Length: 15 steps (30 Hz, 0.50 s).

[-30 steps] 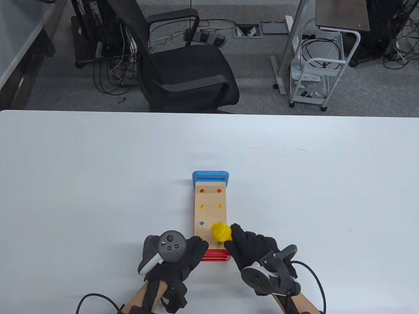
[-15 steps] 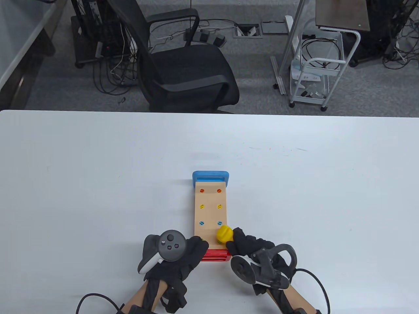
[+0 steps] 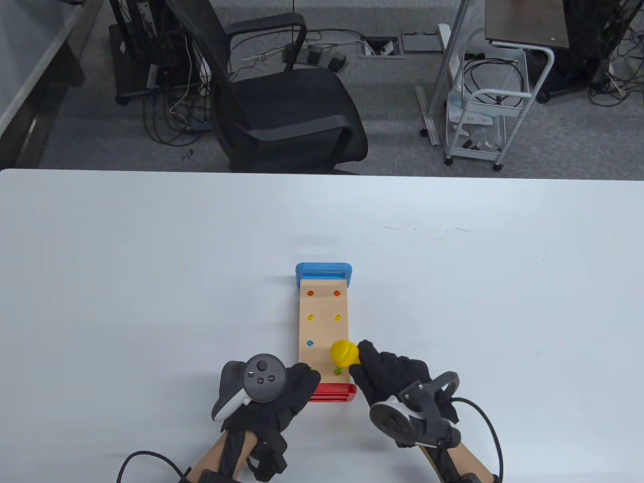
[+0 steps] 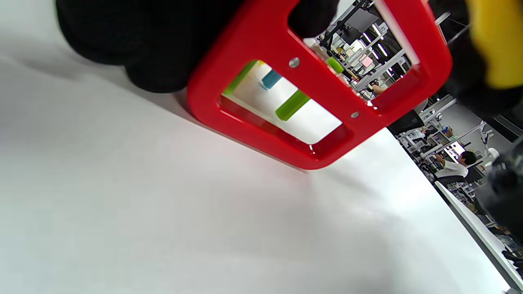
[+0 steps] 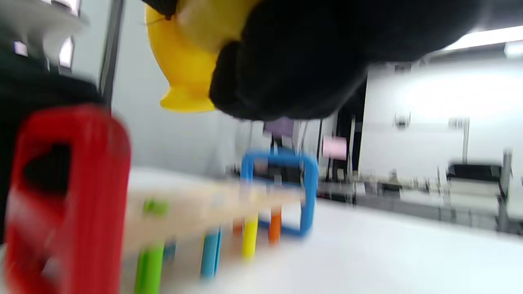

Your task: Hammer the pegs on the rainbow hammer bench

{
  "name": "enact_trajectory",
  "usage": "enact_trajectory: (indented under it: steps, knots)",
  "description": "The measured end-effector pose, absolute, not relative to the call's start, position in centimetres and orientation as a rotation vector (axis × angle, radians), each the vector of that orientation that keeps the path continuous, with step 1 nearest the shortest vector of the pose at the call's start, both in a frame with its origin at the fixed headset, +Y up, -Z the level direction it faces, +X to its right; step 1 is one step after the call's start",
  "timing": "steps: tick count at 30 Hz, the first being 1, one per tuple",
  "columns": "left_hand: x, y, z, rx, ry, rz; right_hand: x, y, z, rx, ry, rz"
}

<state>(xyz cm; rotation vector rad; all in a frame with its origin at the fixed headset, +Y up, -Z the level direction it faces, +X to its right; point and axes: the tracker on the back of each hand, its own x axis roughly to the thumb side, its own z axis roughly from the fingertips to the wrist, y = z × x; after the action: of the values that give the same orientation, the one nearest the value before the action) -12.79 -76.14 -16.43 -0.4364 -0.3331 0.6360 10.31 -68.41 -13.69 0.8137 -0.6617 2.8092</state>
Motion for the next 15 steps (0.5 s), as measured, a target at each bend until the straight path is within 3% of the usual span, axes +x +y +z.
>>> enact_trajectory:
  steps: [3,4,5,6,7,8,10,11,12,14,15]
  knots:
    - [-12.8,-76.1,-16.4,-0.438,-0.333,0.636,9.5,-70.2,-13.9,0.815,-0.395,2.882]
    - [-12.8,-76.1,-16.4,-0.439,-0.333,0.635,8.7,-72.4,-14.6,0.776,-0.021,3.1]
    - [-12.8,-76.1,-16.4,-0.438,-0.334,0.632,9.5,-71.7,-13.9,0.662,-0.007,3.131]
    - [-12.8,-76.1,-16.4,-0.434,-0.333,0.633,9.4,-71.2,-14.0,0.767,-0.264,2.914]
    - [-12.8,-76.1,-16.4,-0.432,-0.333,0.633,9.2,-70.7,-14.4,0.848,-0.27,2.884]
    - [-12.8,-76.2,-16.4,-0.432,-0.333,0.633,9.6,-69.5,-13.8,0.793,-0.303,2.935]
    - [-12.8,-76.2,-16.4,-0.435,-0.334,0.635,9.8,-68.5,-13.4,0.788,-0.618,2.819]
    - [-12.8,-76.2,-16.4,-0.435,-0.334,0.635,9.7,-68.5,-13.3,0.786,-0.647,2.793]
    - [-12.8,-76.2,-16.4,-0.436,-0.334,0.634,9.6,-68.9,-13.4,0.781,-0.592,2.816]
    - [-12.8,-76.2,-16.4,-0.437,-0.334,0.635,8.6,-71.8,-14.3,0.817,-0.158,3.078]
    - [-12.8,-76.2,-16.4,-0.437,-0.333,0.631,9.3,-71.5,-13.8,0.658,-0.043,3.235]
